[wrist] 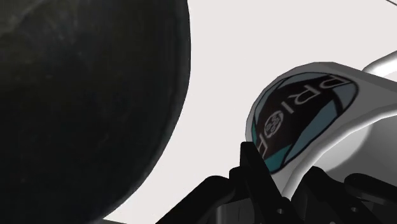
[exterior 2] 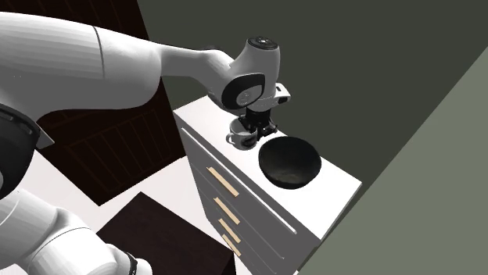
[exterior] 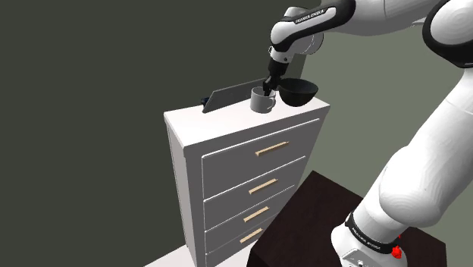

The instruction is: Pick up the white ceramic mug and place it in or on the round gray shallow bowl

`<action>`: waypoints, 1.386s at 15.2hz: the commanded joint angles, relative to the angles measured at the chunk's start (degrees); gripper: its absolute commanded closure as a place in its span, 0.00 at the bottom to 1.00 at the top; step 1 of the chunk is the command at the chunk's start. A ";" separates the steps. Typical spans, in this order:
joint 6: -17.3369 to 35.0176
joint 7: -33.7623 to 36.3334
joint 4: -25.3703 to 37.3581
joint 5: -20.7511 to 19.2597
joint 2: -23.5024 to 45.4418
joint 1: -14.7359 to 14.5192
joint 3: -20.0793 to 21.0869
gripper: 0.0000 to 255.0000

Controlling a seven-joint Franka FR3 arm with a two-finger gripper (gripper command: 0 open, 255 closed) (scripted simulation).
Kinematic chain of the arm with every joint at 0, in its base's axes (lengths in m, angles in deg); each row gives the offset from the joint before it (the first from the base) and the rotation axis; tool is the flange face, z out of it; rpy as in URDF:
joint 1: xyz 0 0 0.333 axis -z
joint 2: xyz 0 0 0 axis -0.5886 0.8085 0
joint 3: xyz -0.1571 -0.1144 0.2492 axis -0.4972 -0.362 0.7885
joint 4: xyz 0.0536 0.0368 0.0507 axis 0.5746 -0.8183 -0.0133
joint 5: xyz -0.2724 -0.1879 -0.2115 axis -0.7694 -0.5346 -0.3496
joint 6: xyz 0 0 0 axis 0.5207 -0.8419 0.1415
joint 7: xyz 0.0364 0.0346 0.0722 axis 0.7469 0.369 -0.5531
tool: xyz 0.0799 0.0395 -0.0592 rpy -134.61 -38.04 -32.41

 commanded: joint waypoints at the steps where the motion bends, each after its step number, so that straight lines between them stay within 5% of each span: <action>1: -1.46 0.22 1.20 -0.19 -0.27 0.02 -0.01 1.00; 21: -16.59 2.18 15.27 -1.26 -1.51 0.01 0.07 1.00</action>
